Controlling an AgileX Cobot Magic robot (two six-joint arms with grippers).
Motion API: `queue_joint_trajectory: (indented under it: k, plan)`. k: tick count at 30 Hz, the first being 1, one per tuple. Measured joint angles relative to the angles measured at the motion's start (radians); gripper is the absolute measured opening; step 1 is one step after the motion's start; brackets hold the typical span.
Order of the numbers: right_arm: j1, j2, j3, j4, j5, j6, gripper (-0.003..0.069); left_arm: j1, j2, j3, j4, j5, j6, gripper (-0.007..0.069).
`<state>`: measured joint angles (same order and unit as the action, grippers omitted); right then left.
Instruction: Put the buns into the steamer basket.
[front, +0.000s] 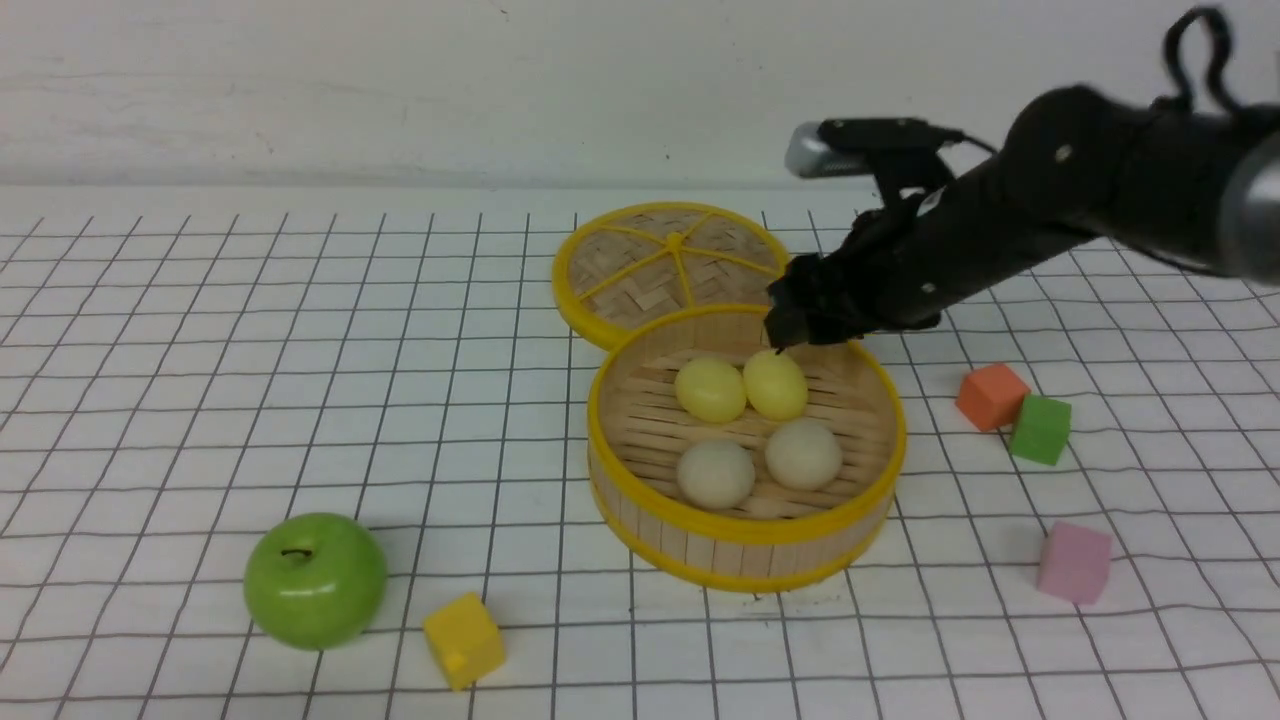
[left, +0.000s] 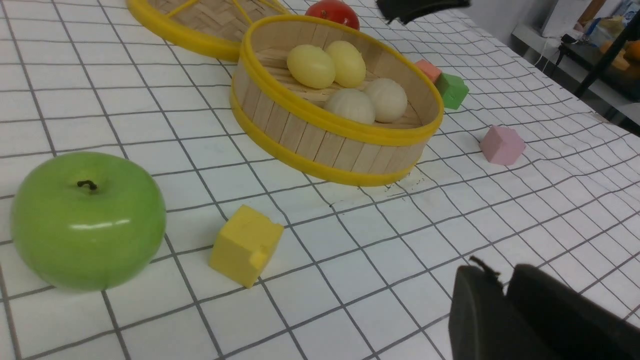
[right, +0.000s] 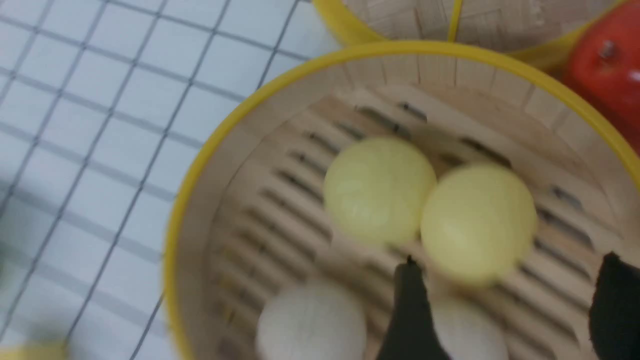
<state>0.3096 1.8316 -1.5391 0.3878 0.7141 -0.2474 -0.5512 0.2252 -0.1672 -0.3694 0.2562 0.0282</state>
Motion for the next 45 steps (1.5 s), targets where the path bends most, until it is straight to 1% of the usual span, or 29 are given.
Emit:
queue_joint_trajectory:
  k: [1,2,4,5,6,7,8,9,10,12,14,15,18,22,25,26,27,30,32,34,35,38,39,40,43,45]
  plan:
    - [0.0,-0.009,0.0,-0.016,0.012,0.008,0.0437,0.0,0.0,0.0,0.0,0.0,0.0,0.0081]
    - [0.0,-0.087,0.013,-0.075,0.107,0.08,0.0391,0.0,0.0,0.0,0.0,0.0,0.0,0.0082]
    - [0.0,-0.2,0.06,-0.165,0.221,0.178,0.0302,0.0,0.0,0.0,0.0,0.0,0.0,0.0083]
    - [0.0,-0.2,0.06,-0.172,0.221,0.185,0.0293,0.0,0.0,0.0,0.0,0.0,0.0,0.0084]
    - [0.0,-0.286,0.116,-0.221,0.279,0.233,0.0221,0.0,0.0,0.0,0.0,0.0,0.0,0.0086]
    - [0.0,-0.308,0.134,-0.23,0.288,0.247,0.0212,0.0,0.0,0.0,0.0,0.0,0.0,0.0087]
    - [0.0,-0.401,0.21,-0.254,0.312,0.287,0.0144,0.0,0.0,0.0,0.0,0.0,0.0,0.009]
    - [0.0,-0.462,0.261,-0.264,0.319,0.31,0.0106,0.0,0.0,0.0,0.0,0.0,0.0,0.0091]
    - [0.0,-0.474,0.272,-0.264,0.321,0.314,0.0099,0.0,0.0,0.0,0.0,0.0,0.0,0.0092]
    - [0.0,-0.648,0.408,-0.271,0.319,0.358,0.0021,0.0,0.0,0.0,0.0,0.0,0.0,0.0092]
    - [0.0,-0.755,0.481,-0.271,0.315,0.367,-0.0006,0.0,0.0,0.0,0.0,0.0,0.0,0.0094]
    - [0.0,-0.767,0.489,-0.271,0.314,0.367,-0.0008,0.0,0.0,0.0,0.0,0.0,0.0,0.0094]
    - [0.0,-0.952,0.591,-0.271,0.314,0.371,-0.0015,0.0,0.0,0.0,0.0,0.0,0.0,0.01]
    - [0.0,-1.173,0.67,-0.271,0.321,0.371,-0.0015,0.0,0.0,0.0,0.0,0.0,0.0,0.0102]
    - [0.0,-1.323,0.693,-0.272,0.322,0.371,-0.0015,0.0,0.0,0.0,0.0,0.0,0.0,0.0106]
    - [0.0,-1.417,0.701,-0.291,0.322,0.364,-0.0015,0.0,0.0,0.0,0.0,0.0,0.0,0.0108]
    - [0.0,-1.431,0.703,-0.291,0.322,0.364,-0.0015,0.0,0.0,0.0,0.0,0.0,0.0,0.0108]
    - [-0.01,-1.669,0.781,-0.33,0.257,0.354,-0.0015,0.0,0.0,0.0,0.0,0.0,0.0,0.0109]
    - [-0.037,-1.743,0.844,-0.339,0.202,0.345,-0.0015,0.0,0.0,0.0,0.0,0.0,0.0,0.0109]
    - [-0.141,-1.829,0.992,-0.349,0.075,0.334,-0.0015,0.0,0.0,0.0,0.0,0.0,0.0,0.0109]
    - [-0.159,-1.832,1.004,-0.349,0.064,0.334,-0.0015,0.0,0.0,0.0,0.0,0.0,0.0,0.0109]
    - [-0.307,-1.846,1.205,-0.314,-0.106,0.331,-0.0014,0.0,0.0,0.0,0.0,0.0,0.0,0.0109]
    - [-0.313,-1.846,1.228,-0.312,-0.122,0.331,-0.0014,0.0,0.0,0.0,0.0,0.0,0.0,0.0109]
    - [-0.356,-1.846,1.329,-0.299,-0.2,0.331,-0.0014,0.0,0.0,0.0,0.0,0.0,0.0,0.0109]
    - [-0.373,-1.846,1.477,-0.289,-0.322,0.33,-0.0014,0.0,0.0,0.0,0.0,0.0,0.0,0.011]
    - [-0.373,-1.846,1.519,-0.289,-0.36,0.329,-0.0014,0.0,0.0,0.0,0.0,0.0,0.0,0.011]
